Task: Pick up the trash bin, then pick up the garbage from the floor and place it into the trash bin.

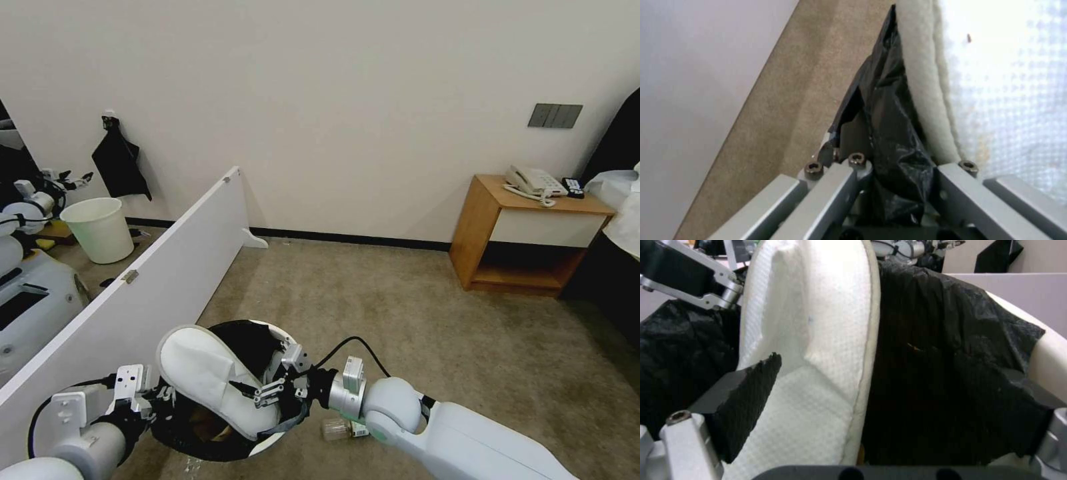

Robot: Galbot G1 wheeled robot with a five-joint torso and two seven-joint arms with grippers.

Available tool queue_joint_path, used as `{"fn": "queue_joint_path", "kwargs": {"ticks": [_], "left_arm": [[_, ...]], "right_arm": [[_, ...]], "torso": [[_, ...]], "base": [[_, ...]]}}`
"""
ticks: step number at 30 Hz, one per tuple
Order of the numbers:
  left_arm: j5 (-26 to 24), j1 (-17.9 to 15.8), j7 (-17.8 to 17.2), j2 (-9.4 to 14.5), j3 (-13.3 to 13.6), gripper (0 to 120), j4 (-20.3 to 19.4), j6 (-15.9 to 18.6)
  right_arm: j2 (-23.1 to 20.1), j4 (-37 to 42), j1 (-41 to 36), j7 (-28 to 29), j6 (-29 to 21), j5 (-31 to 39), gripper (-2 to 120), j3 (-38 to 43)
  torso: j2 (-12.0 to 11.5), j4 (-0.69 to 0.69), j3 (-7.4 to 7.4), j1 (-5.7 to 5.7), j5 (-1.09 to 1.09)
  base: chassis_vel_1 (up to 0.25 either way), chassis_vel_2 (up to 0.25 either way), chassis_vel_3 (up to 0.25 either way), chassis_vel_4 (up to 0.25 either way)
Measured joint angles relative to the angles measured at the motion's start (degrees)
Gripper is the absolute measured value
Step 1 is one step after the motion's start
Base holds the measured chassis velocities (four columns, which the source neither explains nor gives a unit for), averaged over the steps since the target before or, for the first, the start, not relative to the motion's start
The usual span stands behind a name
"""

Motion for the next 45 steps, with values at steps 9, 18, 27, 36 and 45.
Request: {"fn": "queue_joint_path", "kwargs": {"ticks": [9,18,27,36,45], "left_arm": [[-0.10,-0.13,-0.03,0.04,0.01,2,0.08,-0.01],[0.14,-0.25,-1.38,-0.05,-0.32,2,0.80,0.00],[0.23,-0.07,-1.26,-0.20,0.00,2,0.66,-0.01],[0.24,0.09,-0.99,-0.16,0.08,2,0.67,0.00],[0.20,-0.12,-0.88,-0.07,0.18,2,1.09,0.00]], "right_arm": [[-1.72,2.01,-0.94,0.04,2.13,-0.45,100,1.02],[-2.88,3.03,-1.46,-3.22,7.92,-0.54,100,3.09],[-0.87,1.10,-1.09,-10.04,14.29,0.49,100,3.87],[0.08,0.07,-1.23,-13.40,17.48,2.50,100,5.75],[-0.69,1.68,-3.42,-14.70,17.97,7.40,100,13.38]], "torso": [[0.00,0.00,0.00,0.00,0.00],[0.01,-0.01,0.00,0.00,-0.02],[0.01,0.01,0.00,0.00,0.00],[0.01,0.01,0.00,0.00,0.00],[0.01,0.00,0.00,0.00,0.00]], "base": [[0.000,0.000,0.000,0.000],[0.000,0.000,0.000,0.000],[0.000,0.000,0.000,0.000],[0.000,0.000,0.000,0.000],[0.000,0.000,0.000,0.000]]}}
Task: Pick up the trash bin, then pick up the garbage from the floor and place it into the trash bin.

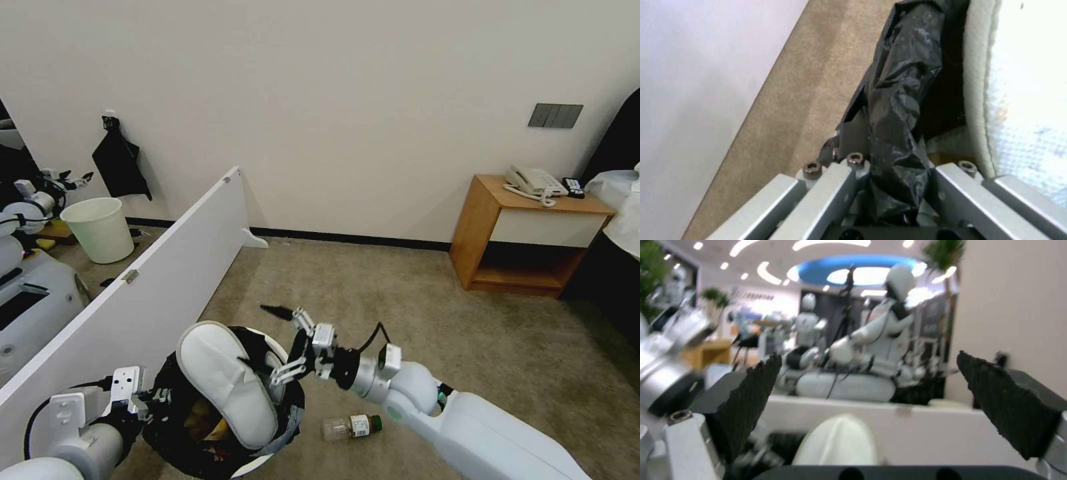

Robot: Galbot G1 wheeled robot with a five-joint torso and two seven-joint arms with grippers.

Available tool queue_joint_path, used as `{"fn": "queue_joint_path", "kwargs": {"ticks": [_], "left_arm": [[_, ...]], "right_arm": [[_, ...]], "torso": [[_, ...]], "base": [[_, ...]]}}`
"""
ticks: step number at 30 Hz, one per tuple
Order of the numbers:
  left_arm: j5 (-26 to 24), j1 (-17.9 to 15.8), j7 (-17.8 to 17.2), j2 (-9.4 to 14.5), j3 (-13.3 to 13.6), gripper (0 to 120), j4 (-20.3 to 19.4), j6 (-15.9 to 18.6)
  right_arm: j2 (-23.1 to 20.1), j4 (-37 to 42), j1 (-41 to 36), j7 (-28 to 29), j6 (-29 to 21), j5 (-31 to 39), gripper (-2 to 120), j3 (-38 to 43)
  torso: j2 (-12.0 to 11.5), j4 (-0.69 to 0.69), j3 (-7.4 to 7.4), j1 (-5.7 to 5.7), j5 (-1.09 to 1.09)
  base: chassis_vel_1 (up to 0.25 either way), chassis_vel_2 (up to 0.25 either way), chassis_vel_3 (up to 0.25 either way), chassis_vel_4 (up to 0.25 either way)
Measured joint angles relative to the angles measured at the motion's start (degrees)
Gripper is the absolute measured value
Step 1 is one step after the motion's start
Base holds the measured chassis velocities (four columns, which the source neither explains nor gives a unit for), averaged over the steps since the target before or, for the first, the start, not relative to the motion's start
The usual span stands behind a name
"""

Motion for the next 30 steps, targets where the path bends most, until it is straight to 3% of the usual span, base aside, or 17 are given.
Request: {"fn": "queue_joint_path", "kwargs": {"ticks": [5,12,20,25,28,30], "left_arm": [[-0.13,0.17,0.10,-0.17,-0.37,2,0.02,0.00],[0.09,0.52,0.38,-1.69,-1.30,2,0.13,0.00],[0.76,1.01,0.55,-3.00,-2.09,2,0.02,0.01],[1.88,1.36,0.72,-4.25,-2.75,2,-0.10,0.01],[2.32,1.44,0.81,-4.81,-3.04,2,-0.10,0.00],[3.02,1.97,1.06,-6.28,-3.92,2,-0.12,0.00]], "right_arm": [[-0.79,1.53,-1.96,1.65,-1.38,3.37,100,6.70],[-2.09,3.70,-7.65,16.01,-4.40,0.59,100,14.07],[-2.30,3.79,-13.71,19.48,-9.19,0.25,100,20.87],[-2.55,4.42,-19.87,29.17,-12.68,-4.59,100,25.80],[-2.36,4.54,-21.98,31.42,-13.05,-6.97,100,27.48],[-0.89,4.68,-28.61,34.47,-13.07,-12.60,100,32.83]], "torso": [[0.00,-0.01,0.00,0.00,0.00],[0.00,0.00,0.00,0.00,0.00],[0.00,0.01,0.00,0.00,0.00],[0.00,0.00,0.00,0.00,0.00],[0.00,0.01,0.00,0.00,-0.01],[0.00,0.00,0.00,0.00,0.00]], "base": [[0.000,0.000,0.000,0.000],[0.000,0.000,0.000,0.000],[0.000,0.000,0.000,0.000],[0.000,0.000,0.000,0.000],[0.000,0.000,0.000,0.000],[0.000,0.000,0.000,0.000]]}}
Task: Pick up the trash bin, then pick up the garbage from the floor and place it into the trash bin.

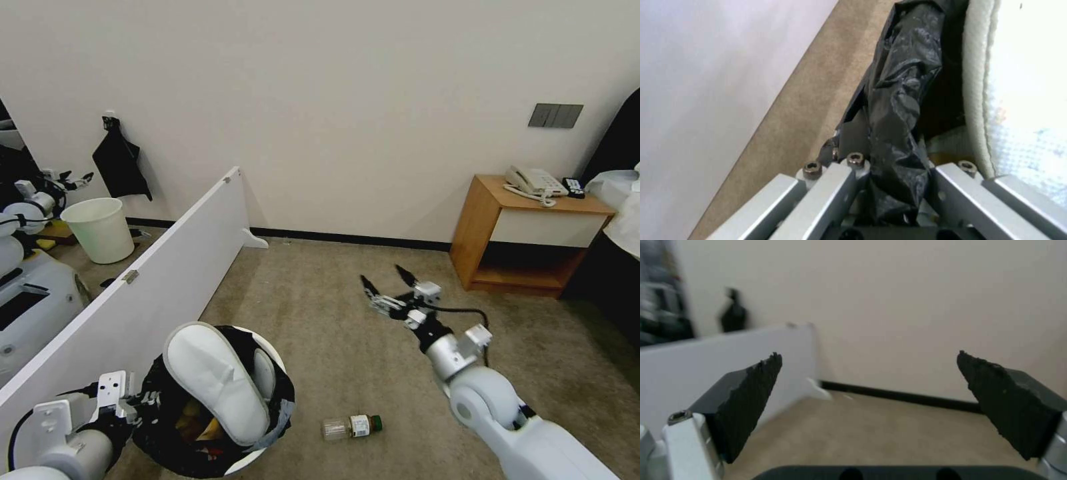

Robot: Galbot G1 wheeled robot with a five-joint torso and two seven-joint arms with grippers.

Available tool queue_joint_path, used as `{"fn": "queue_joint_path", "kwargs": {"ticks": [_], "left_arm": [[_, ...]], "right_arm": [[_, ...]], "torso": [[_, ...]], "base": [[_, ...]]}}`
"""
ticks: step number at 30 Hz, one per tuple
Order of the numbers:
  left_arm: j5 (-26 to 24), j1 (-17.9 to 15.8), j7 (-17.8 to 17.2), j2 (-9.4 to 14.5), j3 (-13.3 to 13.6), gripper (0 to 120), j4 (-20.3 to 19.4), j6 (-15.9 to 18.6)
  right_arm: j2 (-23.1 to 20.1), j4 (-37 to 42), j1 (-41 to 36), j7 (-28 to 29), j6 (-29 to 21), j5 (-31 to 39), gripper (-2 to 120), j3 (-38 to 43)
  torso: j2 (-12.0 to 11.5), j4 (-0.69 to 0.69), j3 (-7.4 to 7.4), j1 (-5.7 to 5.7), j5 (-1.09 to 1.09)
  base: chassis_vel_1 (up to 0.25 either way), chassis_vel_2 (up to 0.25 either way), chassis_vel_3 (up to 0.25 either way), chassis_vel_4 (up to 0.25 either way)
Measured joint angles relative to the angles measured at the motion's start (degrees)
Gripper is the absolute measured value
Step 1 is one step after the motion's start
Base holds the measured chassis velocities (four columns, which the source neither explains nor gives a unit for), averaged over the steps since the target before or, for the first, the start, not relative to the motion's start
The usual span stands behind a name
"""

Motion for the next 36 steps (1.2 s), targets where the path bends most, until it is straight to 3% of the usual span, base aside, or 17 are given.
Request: {"fn": "queue_joint_path", "kwargs": {"ticks": [7,13,25,36], "left_arm": [[2.69,0.93,0.69,-2.50,-0.77,2,-0.01,0.00],[4.57,1.17,1.01,-3.74,-0.53,2,0.14,0.00],[5.52,1.74,1.22,-4.58,0.17,2,-0.33,0.00],[5.46,2.16,1.21,-4.62,0.08,2,-0.90,0.00]], "right_arm": [[3.71,1.13,-12.40,-0.69,0.15,-6.90,100,9.67],[8.09,1.53,-17.06,-2.97,0.48,-10.05,100,14.47],[12.98,1.71,-20.87,-5.67,1.97,-13.03,100,17.46],[12.98,1.52,-21.42,-6.59,2.59,-12.69,100,17.76]], "torso": [[0.00,-0.01,0.00,0.00,0.00],[-0.01,0.00,0.00,0.00,-0.01],[-0.01,0.00,0.00,0.00,-0.01],[-0.01,0.00,0.00,0.00,-0.01]], "base": [[0.000,0.000,0.000,0.000],[0.000,0.000,0.000,0.000],[0.000,0.000,0.000,0.000],[0.000,0.000,0.000,0.000]]}}
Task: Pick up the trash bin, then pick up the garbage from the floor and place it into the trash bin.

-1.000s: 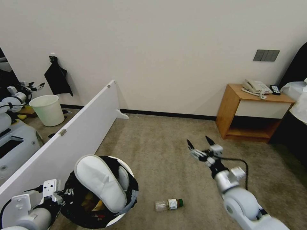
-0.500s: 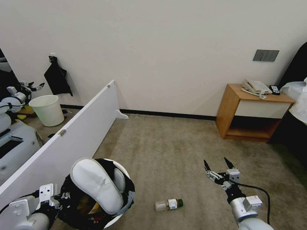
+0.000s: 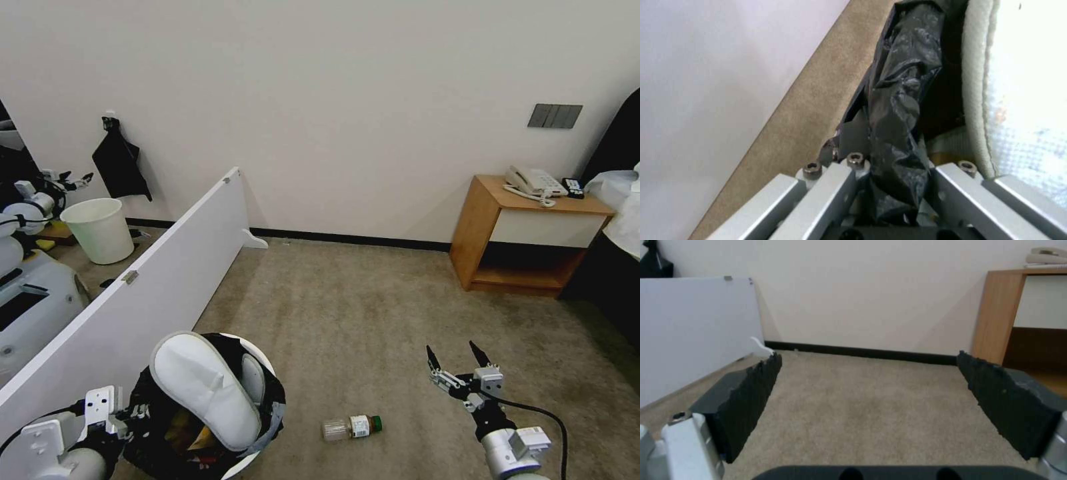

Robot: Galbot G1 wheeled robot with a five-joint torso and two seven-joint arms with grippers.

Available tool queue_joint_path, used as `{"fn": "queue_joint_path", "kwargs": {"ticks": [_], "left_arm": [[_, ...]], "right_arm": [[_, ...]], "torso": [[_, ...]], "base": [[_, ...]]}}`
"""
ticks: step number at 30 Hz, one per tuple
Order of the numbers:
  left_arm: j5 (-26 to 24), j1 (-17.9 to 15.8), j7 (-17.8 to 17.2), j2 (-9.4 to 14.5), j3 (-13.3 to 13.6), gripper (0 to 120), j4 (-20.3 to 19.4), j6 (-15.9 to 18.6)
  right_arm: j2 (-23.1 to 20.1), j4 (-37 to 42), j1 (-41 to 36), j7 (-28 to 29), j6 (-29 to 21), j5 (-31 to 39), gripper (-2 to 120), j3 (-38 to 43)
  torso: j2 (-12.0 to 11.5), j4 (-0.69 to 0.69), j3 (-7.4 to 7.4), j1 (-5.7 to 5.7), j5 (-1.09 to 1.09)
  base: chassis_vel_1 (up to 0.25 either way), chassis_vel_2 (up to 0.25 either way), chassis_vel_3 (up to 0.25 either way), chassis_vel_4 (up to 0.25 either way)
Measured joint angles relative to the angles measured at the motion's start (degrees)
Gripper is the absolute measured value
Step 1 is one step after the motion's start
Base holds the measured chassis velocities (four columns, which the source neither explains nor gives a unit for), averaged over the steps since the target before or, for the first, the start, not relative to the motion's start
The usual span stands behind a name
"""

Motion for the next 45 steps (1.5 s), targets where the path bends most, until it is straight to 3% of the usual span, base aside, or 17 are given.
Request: {"fn": "queue_joint_path", "kwargs": {"ticks": [33,39,42,43,45], "left_arm": [[-0.65,0.25,-0.18,0.23,-0.01,2,-0.66,0.00],[-0.69,0.90,-0.22,0.18,-0.08,2,-1.40,0.00],[-0.65,1.62,-0.23,0.20,-0.19,2,-1.80,0.00],[-0.65,1.62,-0.23,0.20,-0.19,2,-1.80,0.00],[-0.49,1.98,-0.23,0.31,-0.27,2,-2.09,0.00]], "right_arm": [[-3.45,-2.77,1.62,-0.64,1.68,-2.75,100,-0.85],[-9.36,-5.53,4.70,-9.13,-0.47,-0.36,100,-2.66],[-13.86,-9.44,9.86,-18.80,0.96,0.76,100,-6.86],[-13.86,-9.44,9.86,-18.80,0.96,0.76,100,-6.86],[-16.67,-12.97,15.16,-27.47,1.38,2.92,100,-11.83]], "torso": [[0.00,0.00,0.00,0.00,0.01],[0.00,0.00,0.00,0.00,-0.01],[0.00,-0.01,0.00,0.00,0.00],[0.00,-0.01,0.00,0.00,0.00],[0.00,0.04,0.00,0.00,0.02]], "base": [[0.000,0.000,0.000,0.000],[0.000,0.000,0.000,0.000],[0.000,0.000,0.000,0.000],[0.000,0.000,0.000,0.000],[0.000,0.000,0.000,0.000]]}}
